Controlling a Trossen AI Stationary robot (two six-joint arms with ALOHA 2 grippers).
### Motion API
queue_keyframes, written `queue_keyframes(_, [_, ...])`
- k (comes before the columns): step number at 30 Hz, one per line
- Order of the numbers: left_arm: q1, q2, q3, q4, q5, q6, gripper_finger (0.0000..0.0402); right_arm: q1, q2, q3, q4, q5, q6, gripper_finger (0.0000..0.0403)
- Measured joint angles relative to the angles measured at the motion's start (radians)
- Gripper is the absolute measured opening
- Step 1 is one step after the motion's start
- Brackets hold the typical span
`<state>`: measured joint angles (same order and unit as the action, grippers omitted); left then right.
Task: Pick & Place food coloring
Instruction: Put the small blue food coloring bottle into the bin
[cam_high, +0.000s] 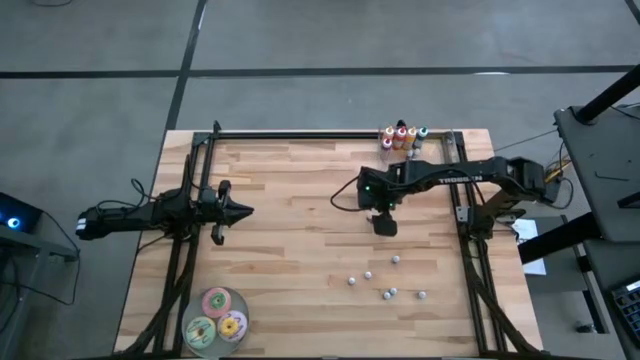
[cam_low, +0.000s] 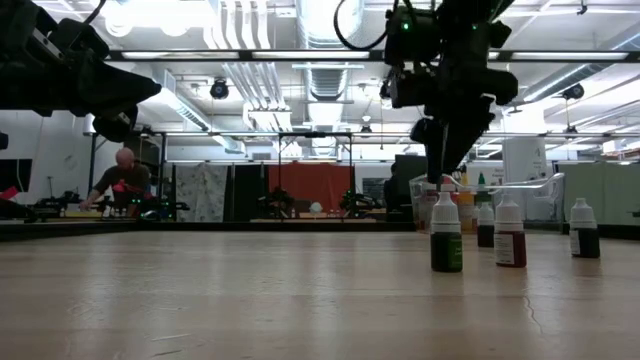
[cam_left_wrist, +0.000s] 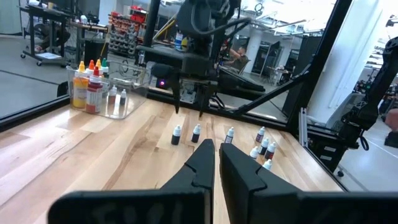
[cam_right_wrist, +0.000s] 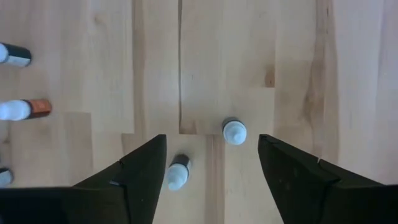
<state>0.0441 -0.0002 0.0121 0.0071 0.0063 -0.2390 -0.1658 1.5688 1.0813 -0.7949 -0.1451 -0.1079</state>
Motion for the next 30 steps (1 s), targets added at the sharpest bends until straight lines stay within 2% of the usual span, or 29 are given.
queue_keyframes(15, [0.000, 0.000, 0.000, 0.000, 0.000, 0.000, 0.0000, -0.003, 0.071, -0.084, 0.118, 0.097, -0.009, 0.0238])
queue_keyframes(24, [0.000, 0.000, 0.000, 0.000, 0.000, 0.000, 0.0000, -0.011, 0.091, -0.086, 0.144, 0.097, -0.024, 0.0235])
queue_keyframes(30, [0.000, 0.000, 0.000, 0.000, 0.000, 0.000, 0.0000, -0.012, 0.097, -0.086, 0.150, 0.096, -0.028, 0.0220])
